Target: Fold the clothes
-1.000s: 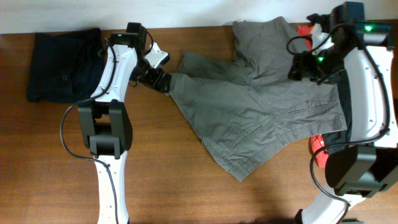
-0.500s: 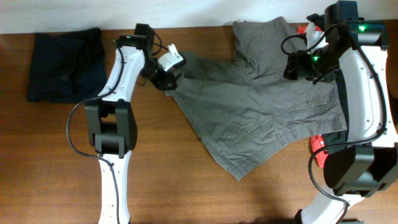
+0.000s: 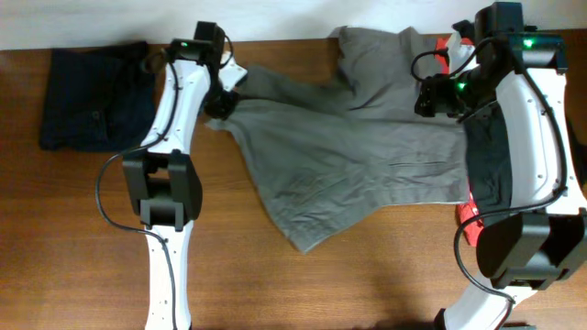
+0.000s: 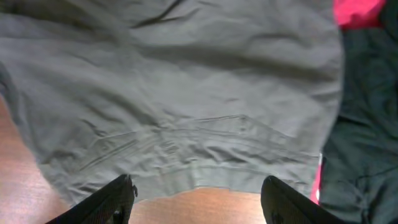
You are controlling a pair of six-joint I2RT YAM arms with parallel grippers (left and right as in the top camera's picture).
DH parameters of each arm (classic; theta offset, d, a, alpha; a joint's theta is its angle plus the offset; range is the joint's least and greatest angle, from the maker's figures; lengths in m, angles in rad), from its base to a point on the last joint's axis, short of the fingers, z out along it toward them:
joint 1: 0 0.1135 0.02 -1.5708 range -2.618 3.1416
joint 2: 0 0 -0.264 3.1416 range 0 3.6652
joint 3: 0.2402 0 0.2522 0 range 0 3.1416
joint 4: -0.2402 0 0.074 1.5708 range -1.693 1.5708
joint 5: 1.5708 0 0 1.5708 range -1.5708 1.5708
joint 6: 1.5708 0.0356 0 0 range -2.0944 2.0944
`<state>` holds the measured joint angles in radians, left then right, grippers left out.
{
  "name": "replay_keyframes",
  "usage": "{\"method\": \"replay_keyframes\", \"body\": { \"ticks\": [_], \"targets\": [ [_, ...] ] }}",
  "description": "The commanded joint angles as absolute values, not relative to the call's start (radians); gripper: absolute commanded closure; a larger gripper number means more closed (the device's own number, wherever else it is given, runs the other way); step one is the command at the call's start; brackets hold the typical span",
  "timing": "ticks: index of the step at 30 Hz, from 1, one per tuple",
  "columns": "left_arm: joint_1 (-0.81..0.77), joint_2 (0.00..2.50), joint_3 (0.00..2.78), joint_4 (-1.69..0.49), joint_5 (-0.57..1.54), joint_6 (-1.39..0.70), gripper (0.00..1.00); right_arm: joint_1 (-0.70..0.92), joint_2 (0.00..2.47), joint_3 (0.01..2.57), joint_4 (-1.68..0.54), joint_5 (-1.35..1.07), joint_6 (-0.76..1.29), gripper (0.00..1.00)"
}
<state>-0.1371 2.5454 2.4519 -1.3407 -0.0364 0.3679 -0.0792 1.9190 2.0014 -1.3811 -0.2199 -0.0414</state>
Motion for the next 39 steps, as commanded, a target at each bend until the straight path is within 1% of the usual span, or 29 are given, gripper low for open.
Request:
{"method": "replay_keyframes", "body": {
  "ticks": [1, 5, 9, 12, 16, 20, 25, 26, 27, 29, 30, 31, 32, 35, 39],
  "targets": [
    [-0.091, 2.556, 2.479, -1.444, -0.147, 0.196, 0.99, -0.046, 1.929, 1.984, -1.367, -0.234, -0.044, 0.30],
    [-0.073, 2.557, 2.474, -1.544, -0.147, 0.168, 0.99, -0.015, 1.953, 1.984, -1.355, -0.235, -0.044, 0.30],
    [-0.071, 2.557, 2.474, -1.596, -0.142, 0.168, 0.99, 0.028, 1.988, 1.984, -1.353, -0.238, -0.044, 0.30],
    [-0.075, 2.557, 2.474, -1.638, -0.088, 0.169, 0.99, 0.076, 2.023, 1.983, -1.353, -0.245, -0.011, 0.32],
    [-0.079, 2.556, 2.477, -1.639, -0.067, 0.172, 0.99, 0.109, 2.020, 1.983, -1.327, -0.274, 0.024, 0.34],
    [-0.087, 2.540, 2.482, -1.639, -0.067, 0.176, 0.99, 0.113, 1.980, 1.984, -1.323, -0.284, 0.064, 0.32],
    [-0.093, 2.485, 2.483, -1.607, -0.067, 0.184, 0.99, 0.125, 1.908, 1.984, -1.369, -0.307, 0.065, 0.30],
    [-0.093, 2.473, 2.483, -1.601, -0.067, 0.185, 0.97, 0.131, 1.895, 1.984, -1.386, -0.307, 0.065, 0.28],
    [-0.093, 2.465, 2.483, -1.597, -0.067, 0.185, 0.85, 0.138, 1.885, 1.984, -1.402, -0.305, 0.064, 0.28],
    [-0.093, 2.453, 2.483, -1.587, -0.068, 0.186, 0.46, 0.155, 1.869, 1.984, -1.438, -0.303, 0.064, 0.28],
    [-0.093, 2.450, 2.483, -1.583, -0.068, 0.189, 0.28, 0.165, 1.863, 1.984, -1.458, -0.303, 0.064, 0.28],
    [-0.093, 2.447, 2.483, -1.579, -0.067, 0.196, 0.13, 0.175, 1.858, 1.984, -1.477, -0.301, 0.064, 0.28],
    [-0.093, 2.447, 2.483, -1.576, -0.068, 0.196, 0.01, 0.182, 1.858, 1.984, -1.488, -0.299, 0.064, 0.28],
    [-0.093, 2.436, 2.489, -1.567, -0.067, 0.196, 0.01, 0.211, 1.858, 1.975, -1.526, -0.278, 0.065, 0.28],
    [-0.093, 2.394, 2.546, -1.552, -0.060, 0.195, 0.01, 0.249, 1.858, 1.892, -1.497, -0.179, 0.118, 0.28]
  ]
}}
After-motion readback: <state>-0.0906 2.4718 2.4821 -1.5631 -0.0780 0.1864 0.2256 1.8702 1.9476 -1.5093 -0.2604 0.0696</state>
